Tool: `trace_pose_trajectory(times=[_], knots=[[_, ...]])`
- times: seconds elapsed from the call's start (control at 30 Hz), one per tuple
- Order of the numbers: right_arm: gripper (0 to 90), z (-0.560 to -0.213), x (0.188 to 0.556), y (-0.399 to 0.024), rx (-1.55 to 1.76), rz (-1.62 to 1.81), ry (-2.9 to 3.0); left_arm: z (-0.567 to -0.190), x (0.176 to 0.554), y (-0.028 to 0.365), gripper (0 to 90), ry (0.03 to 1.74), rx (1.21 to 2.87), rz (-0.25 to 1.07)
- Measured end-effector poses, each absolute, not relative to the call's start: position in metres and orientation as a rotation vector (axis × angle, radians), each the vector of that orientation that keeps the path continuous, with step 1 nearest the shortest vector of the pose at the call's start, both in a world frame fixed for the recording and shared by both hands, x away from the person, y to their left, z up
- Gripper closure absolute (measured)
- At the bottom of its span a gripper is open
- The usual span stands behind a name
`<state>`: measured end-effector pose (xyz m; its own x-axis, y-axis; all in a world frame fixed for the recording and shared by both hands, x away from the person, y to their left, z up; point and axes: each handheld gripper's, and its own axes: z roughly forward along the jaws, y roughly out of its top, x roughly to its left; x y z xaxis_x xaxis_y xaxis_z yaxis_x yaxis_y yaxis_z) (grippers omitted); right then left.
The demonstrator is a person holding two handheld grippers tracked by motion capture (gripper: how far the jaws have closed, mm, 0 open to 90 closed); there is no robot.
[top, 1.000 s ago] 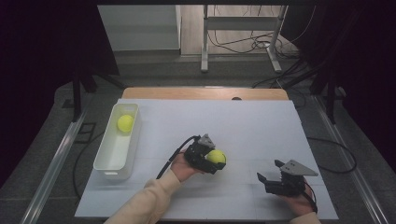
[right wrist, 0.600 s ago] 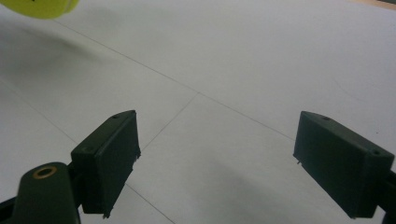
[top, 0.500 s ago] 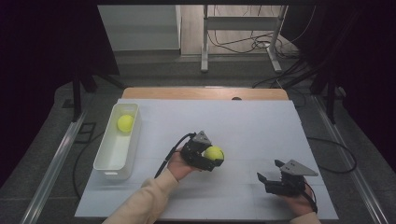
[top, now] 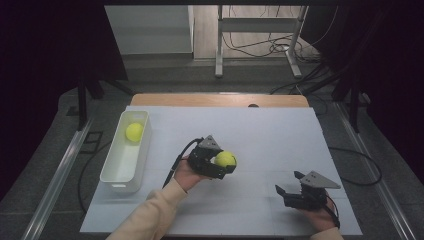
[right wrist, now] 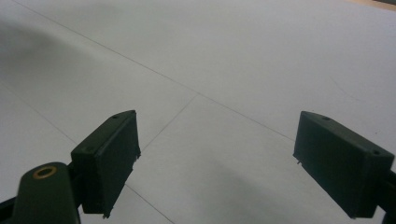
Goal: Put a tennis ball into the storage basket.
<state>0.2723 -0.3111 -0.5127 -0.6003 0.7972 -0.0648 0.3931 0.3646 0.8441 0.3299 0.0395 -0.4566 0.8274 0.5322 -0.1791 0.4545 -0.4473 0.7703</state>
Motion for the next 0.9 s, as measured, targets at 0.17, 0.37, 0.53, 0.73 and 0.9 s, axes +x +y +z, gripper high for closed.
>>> trace_pose_trajectory(times=[0.17,0.37,0.53,0.73,0.9], knots=[[14.7,-0.513,0.272,-0.311,1.032,1.147,2.160,-0.454,0.329,0.043,26.6,0.725,2.100,0.114],[14.7,-0.513,0.272,-0.311,1.032,1.147,2.159,-0.450,0.329,0.046,26.6,0.729,2.085,0.119],[14.7,-0.512,0.272,-0.312,1.033,1.146,2.160,-0.448,0.329,0.048,26.6,0.729,2.081,0.126],[14.7,-0.512,0.272,-0.311,1.037,1.148,2.154,-0.441,0.328,0.053,26.6,0.730,2.066,0.137],[14.7,-0.512,0.272,-0.311,1.039,1.146,2.150,-0.435,0.327,0.057,26.6,0.734,2.053,0.147]])
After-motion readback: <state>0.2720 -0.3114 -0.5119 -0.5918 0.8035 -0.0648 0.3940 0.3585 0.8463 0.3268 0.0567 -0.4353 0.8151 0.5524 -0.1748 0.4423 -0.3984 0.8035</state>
